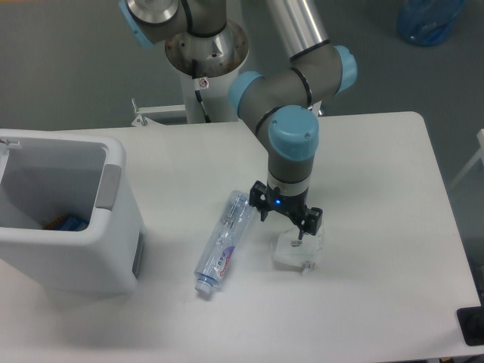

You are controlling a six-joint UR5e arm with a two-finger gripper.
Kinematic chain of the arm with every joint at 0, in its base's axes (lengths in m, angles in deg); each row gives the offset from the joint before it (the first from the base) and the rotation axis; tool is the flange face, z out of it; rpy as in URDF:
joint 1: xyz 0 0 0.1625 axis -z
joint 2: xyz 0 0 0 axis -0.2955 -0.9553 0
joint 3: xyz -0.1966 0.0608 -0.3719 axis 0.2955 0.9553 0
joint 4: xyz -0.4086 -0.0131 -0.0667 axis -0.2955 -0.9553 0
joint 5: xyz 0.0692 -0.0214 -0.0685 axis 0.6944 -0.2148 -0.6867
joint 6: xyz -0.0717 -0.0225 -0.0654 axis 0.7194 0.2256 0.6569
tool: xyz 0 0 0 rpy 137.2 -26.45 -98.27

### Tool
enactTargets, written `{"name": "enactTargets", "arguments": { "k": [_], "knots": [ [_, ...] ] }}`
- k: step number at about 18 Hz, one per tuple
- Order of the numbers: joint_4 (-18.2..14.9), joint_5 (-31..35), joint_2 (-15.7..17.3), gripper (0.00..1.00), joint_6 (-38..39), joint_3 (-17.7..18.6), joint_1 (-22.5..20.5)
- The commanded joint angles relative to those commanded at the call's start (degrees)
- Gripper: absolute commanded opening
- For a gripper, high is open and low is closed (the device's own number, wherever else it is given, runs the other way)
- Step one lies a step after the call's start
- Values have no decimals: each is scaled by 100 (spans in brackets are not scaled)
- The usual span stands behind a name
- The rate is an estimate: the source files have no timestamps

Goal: Place the trash in the trash can
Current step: 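Close the gripper on the white tissue, then lift the tissue and carry it over the white trash bin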

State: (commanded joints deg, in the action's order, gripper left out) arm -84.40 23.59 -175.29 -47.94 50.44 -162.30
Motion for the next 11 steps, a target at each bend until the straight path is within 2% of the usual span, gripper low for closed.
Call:
{"name": "enactTargets", "arguments": {
  "k": [1,2,3,4,7,11],
  "knots": [
    [53,123,-44,44,9,0,35],
    [62,254,-53,28,44,9,88],
    [62,351,-62,7,114,9,140],
    [71,370,-62,0,210,0,158],
    [71,352,-80,0,570,-149,167],
    [62,300,8,0,650,-281,141]
  ]
}}
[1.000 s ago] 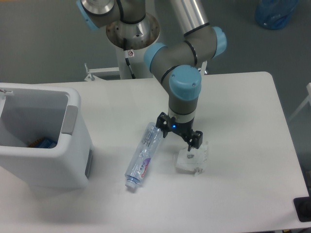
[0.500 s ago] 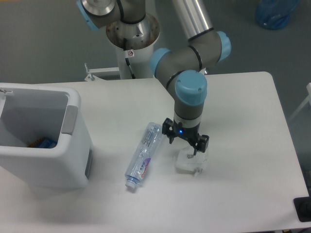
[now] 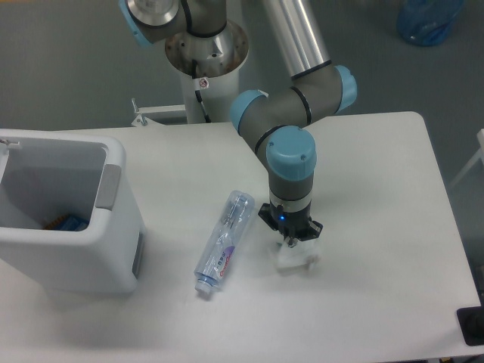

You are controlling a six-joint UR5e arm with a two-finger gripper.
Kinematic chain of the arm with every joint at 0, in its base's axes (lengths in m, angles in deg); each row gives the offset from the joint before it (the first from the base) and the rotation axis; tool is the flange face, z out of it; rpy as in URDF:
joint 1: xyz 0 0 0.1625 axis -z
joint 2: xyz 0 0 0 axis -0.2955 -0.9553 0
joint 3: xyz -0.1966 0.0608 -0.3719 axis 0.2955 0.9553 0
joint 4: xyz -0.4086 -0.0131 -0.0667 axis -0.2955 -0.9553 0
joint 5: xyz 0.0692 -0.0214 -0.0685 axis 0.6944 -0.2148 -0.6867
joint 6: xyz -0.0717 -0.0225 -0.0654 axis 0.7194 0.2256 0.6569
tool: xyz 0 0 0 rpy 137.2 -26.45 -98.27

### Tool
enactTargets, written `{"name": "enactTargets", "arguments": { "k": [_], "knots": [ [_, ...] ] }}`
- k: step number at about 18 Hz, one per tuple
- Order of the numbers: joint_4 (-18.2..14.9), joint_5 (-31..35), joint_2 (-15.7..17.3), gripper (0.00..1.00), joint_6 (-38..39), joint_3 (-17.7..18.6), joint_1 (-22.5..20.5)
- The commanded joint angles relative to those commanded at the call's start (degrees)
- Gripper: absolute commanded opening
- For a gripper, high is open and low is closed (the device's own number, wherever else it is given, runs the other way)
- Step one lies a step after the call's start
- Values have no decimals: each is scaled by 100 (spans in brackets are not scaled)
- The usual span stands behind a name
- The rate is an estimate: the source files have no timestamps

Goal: Place the trash in the trash can
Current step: 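Lift the tissue and carry it over the white trash bin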

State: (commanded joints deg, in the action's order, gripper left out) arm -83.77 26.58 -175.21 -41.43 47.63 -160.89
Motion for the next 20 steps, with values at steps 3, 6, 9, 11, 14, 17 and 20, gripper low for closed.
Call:
{"name": "enactTargets", "arguments": {
  "k": [3,6,9,11,14,17,20],
  "knots": [
    [-9,-105,210,0,9,-18,-70],
    [-9,-587,448,0,218,-53,-245],
    [-9,-1369,554,0,623,-245,-386],
    [-9,-1782,624,0,965,-395,-431],
    [-9,-2257,922,0,1388,-466,-431],
    [-18,-2741,1309,0,1765,-466,-422],
    [-9,-3198,1704,0,2152,-536,-369]
  ]
}}
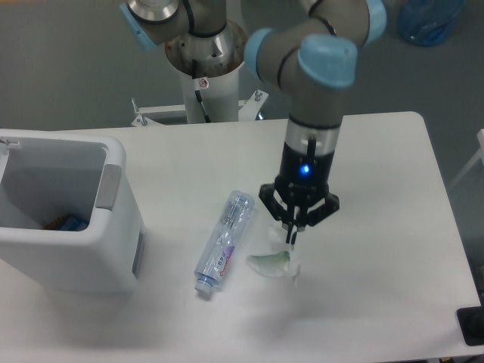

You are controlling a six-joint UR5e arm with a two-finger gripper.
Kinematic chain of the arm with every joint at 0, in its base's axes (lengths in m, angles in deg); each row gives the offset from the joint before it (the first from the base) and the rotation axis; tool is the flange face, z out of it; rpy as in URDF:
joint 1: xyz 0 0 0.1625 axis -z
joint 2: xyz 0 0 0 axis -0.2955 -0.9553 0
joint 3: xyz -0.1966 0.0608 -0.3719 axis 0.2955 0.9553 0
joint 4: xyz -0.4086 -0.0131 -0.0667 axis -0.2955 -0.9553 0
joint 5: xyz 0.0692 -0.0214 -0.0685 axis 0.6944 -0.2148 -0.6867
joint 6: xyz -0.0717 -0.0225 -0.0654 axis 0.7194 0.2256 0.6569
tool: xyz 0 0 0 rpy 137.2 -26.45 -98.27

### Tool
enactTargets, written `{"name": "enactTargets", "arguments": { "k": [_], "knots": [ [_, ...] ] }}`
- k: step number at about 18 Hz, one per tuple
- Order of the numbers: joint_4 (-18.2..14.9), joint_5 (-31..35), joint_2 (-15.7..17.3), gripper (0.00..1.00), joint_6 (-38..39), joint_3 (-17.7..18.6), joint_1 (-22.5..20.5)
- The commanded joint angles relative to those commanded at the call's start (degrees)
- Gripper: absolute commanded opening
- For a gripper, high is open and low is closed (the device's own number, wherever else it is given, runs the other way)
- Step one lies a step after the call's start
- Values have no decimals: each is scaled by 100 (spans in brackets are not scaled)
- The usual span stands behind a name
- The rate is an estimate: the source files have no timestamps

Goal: Place the trash in the trash can
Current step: 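Lift the tissue and carry it over the white trash bin, then open the gripper to drop the tissue into the bin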

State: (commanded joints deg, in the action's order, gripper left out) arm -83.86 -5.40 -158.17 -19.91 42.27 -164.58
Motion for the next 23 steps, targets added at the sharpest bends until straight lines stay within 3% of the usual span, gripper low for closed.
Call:
{"name": "enactTargets", "arguments": {
  "k": [5,16,20,21,22,23],
  "knots": [
    [0,-564,581,0,440,-27,219],
    [-9,-529,836,0,722,-9,1186],
    [-9,-494,1108,0,722,315,1704],
    [0,-485,1161,8,687,394,1784],
    [9,-485,1179,26,669,395,1845],
    [17,-494,1179,51,669,395,1924]
  ]
}}
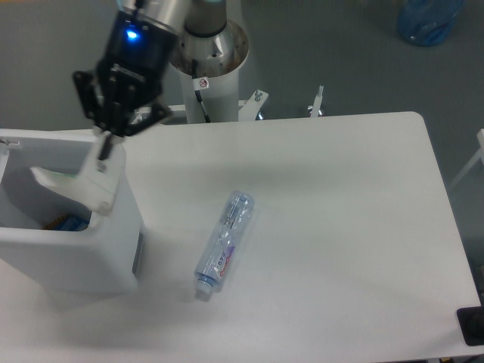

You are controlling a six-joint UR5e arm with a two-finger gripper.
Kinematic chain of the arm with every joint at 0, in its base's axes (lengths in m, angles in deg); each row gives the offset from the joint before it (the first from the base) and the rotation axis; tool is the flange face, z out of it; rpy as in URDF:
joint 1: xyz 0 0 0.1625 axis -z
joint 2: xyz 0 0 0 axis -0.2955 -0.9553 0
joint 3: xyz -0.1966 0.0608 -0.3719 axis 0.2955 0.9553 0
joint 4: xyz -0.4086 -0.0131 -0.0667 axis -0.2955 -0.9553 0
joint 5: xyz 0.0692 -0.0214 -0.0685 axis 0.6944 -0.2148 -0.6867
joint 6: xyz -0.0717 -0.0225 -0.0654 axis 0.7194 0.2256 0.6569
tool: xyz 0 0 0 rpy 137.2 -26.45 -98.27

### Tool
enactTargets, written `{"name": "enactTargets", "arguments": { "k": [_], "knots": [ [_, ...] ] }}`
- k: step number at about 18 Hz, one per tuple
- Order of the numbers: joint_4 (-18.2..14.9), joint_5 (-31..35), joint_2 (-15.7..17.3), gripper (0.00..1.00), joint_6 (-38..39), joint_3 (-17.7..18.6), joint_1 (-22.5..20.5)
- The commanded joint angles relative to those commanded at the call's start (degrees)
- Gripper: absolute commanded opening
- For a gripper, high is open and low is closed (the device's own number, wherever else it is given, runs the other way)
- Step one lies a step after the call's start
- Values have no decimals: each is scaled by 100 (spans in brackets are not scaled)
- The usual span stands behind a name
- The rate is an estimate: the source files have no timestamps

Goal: Place the trash in the trash can
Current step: 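Open the gripper to drop the tissue into the bin, then move the gripper over the clear water bottle and lower it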

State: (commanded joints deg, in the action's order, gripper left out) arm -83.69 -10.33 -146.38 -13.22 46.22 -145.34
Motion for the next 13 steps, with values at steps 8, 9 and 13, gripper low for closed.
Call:
{"name": "enactTargets", "arguments": {
  "k": [8,9,13],
  "knots": [
    [-17,17,-140,100,0,105,62],
    [-9,17,-210,100,-17,105,1],
    [-9,17,-657,100,-306,97,-902]
  ]
}}
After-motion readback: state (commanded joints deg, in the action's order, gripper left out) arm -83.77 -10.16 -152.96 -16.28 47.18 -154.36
